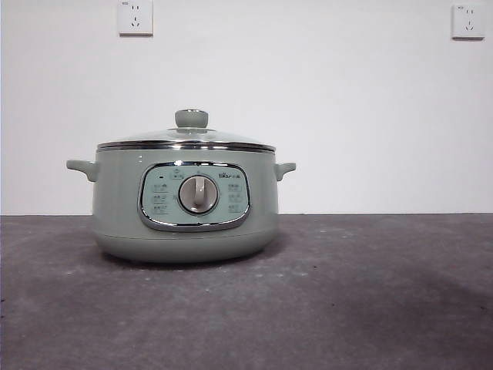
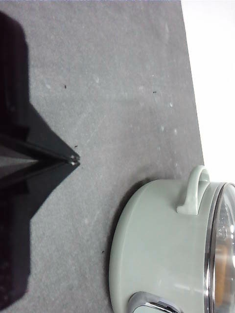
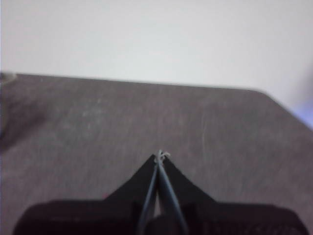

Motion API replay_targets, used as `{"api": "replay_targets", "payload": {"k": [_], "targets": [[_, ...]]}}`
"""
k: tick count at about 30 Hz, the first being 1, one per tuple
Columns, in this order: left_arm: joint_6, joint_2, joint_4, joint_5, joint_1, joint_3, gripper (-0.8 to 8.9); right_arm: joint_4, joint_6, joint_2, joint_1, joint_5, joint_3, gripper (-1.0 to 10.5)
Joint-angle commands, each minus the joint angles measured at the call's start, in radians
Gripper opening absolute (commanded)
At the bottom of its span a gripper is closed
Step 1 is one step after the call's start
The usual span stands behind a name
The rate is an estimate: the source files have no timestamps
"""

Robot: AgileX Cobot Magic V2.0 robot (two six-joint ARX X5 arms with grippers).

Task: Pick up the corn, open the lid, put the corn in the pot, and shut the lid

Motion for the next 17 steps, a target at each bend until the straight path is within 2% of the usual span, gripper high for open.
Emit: {"api": "replay_targets", "payload": {"k": [1,6,17], "targets": [[-0.005,0.0,0.003,0.003,0.002,-0.008,-0.03,0.024,0.047,-0.004,0.0,0.004,-0.058,0.0],[-0.005,0.0,0.003,0.003,0.002,-0.008,-0.03,-0.051,0.042,-0.004,0.0,0.007,-0.062,0.0],[-0.005,0.0,0.003,0.003,0.002,-0.008,-0.03,-0.051,0.043,-0.004,0.001,-0.003,-0.062,0.0]]}}
